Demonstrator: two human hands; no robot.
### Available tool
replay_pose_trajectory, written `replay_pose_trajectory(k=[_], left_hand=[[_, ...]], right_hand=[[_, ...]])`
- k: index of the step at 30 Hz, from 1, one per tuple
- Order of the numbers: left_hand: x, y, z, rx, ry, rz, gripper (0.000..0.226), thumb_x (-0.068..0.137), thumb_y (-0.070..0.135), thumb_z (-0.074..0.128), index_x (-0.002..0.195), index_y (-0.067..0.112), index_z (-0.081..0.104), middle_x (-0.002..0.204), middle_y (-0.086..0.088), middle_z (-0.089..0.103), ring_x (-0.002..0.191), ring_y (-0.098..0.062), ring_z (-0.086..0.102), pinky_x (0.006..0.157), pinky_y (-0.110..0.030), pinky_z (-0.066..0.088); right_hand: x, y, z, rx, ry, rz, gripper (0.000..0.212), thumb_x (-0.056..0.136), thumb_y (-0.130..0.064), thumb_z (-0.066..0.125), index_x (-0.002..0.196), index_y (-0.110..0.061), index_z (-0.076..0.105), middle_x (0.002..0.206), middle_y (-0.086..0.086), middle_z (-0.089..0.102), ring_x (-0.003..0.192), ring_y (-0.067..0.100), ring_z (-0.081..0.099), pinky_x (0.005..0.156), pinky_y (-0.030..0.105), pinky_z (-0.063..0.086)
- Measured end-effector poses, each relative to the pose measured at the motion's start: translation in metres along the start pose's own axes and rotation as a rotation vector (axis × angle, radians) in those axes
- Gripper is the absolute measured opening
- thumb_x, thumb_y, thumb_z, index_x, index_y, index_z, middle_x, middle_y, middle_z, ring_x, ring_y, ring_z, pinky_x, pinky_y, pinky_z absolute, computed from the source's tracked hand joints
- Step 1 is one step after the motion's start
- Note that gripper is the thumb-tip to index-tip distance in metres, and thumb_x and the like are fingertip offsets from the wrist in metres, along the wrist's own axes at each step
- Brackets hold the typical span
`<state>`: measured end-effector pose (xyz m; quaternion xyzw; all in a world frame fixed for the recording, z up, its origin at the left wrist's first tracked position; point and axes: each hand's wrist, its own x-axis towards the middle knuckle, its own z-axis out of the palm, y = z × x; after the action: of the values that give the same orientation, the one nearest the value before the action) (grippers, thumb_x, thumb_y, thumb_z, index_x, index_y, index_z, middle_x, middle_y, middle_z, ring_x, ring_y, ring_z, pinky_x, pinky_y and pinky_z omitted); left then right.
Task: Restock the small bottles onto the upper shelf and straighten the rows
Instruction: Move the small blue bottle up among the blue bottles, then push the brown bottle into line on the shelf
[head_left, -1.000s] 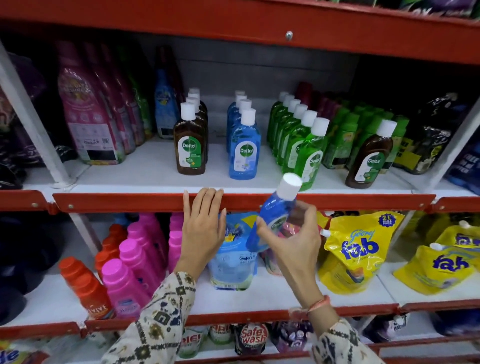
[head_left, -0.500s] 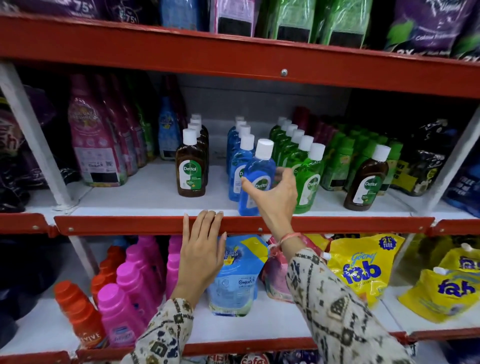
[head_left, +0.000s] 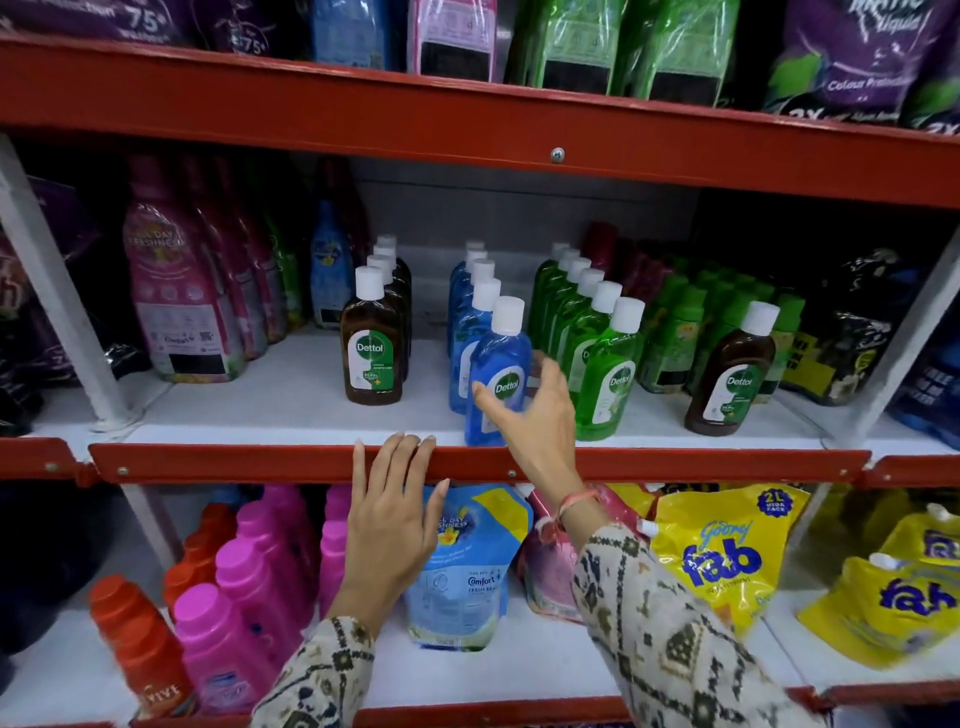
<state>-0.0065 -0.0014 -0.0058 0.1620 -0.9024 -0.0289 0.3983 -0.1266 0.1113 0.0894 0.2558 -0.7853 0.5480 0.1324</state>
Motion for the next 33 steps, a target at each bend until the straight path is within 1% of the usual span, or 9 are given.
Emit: replay_pose_trajectory(k=[2,4,6,8,14,21,25,28,33], left_hand=[[0.002,0.002,0.000,0.018,0.025,-0.012,0.049,0.099,0.040,0.034,0.132,0.010,0.054,0.127,-0.009,0.061,0.127,-0.027,0.050,0.117,-0.055,0.024],[0.004,0.004,0.001,0.042,0.057,-0.027,0.049,0.099,0.040,0.033,0.127,0.009,0.058,0.121,-0.010,0.064,0.120,-0.028,0.054,0.115,-0.055,0.026],[0.006,0.007,0.003,0.063,0.079,-0.040,0.049,0.100,0.040,0.033,0.123,0.007,0.060,0.116,-0.011,0.066,0.115,-0.031,0.058,0.114,-0.056,0.028],[0.007,0.008,0.005,0.078,0.094,-0.049,0.049,0.099,0.040,0.035,0.121,0.006,0.062,0.113,-0.012,0.067,0.113,-0.032,0.059,0.114,-0.057,0.029],[0.006,0.011,0.005,0.059,0.085,-0.061,0.050,0.098,0.041,0.033,0.119,0.005,0.061,0.112,-0.013,0.066,0.112,-0.032,0.059,0.115,-0.056,0.026],[0.006,0.018,0.002,0.004,0.068,-0.109,0.046,0.096,0.040,0.034,0.115,0.007,0.060,0.112,-0.011,0.064,0.113,-0.030,0.056,0.118,-0.053,0.022],[0.007,0.021,-0.001,-0.013,0.085,-0.128,0.048,0.097,0.043,0.030,0.112,0.009,0.060,0.108,-0.009,0.064,0.112,-0.027,0.053,0.117,-0.049,0.020],[0.009,0.024,-0.002,-0.029,0.126,-0.120,0.050,0.098,0.045,0.028,0.110,0.009,0.060,0.105,-0.007,0.063,0.108,-0.025,0.052,0.116,-0.051,0.024],[0.009,0.022,-0.003,-0.029,0.093,-0.129,0.055,0.099,0.049,0.023,0.111,0.010,0.059,0.106,-0.004,0.062,0.107,-0.026,0.056,0.117,-0.051,0.025]], right_hand=[[-0.007,0.006,-0.011,0.002,0.038,-0.015,0.073,0.082,-0.048,0.071,0.141,-0.016,0.043,0.140,0.003,0.051,0.126,0.019,0.051,0.104,0.037,0.044],[-0.012,0.014,-0.026,0.008,0.147,-0.030,0.056,0.086,-0.042,0.068,0.133,-0.021,0.049,0.130,-0.004,0.054,0.118,0.015,0.054,0.100,0.039,0.048],[-0.014,0.024,-0.043,0.023,0.261,0.002,0.042,0.088,-0.033,0.067,0.125,-0.020,0.053,0.121,-0.005,0.053,0.110,0.015,0.055,0.096,0.042,0.050],[-0.010,0.038,-0.062,0.021,0.358,0.051,0.038,0.089,-0.026,0.067,0.123,-0.016,0.053,0.118,-0.004,0.049,0.108,0.016,0.052,0.097,0.042,0.049],[0.017,0.080,-0.109,-0.023,0.533,0.126,0.052,0.084,-0.014,0.070,0.129,-0.003,0.047,0.128,0.019,0.050,0.118,0.034,0.046,0.098,0.039,0.037],[0.056,0.110,-0.137,-0.116,0.539,0.206,0.078,0.079,-0.016,0.076,0.143,0.000,0.034,0.141,0.026,0.042,0.131,0.044,0.035,0.109,0.051,0.031],[0.074,0.125,-0.149,-0.146,0.505,0.278,0.096,0.074,-0.020,0.083,0.147,0.005,0.026,0.145,0.031,0.036,0.135,0.048,0.032,0.111,0.052,0.027],[0.083,0.133,-0.151,-0.129,0.497,0.281,0.092,0.073,-0.023,0.085,0.142,0.009,0.033,0.141,0.032,0.040,0.131,0.050,0.038,0.107,0.054,0.034],[0.083,0.134,-0.150,-0.136,0.542,0.248,0.085,0.066,-0.028,0.088,0.129,0.007,0.044,0.130,0.028,0.047,0.123,0.046,0.046,0.097,0.052,0.042]])
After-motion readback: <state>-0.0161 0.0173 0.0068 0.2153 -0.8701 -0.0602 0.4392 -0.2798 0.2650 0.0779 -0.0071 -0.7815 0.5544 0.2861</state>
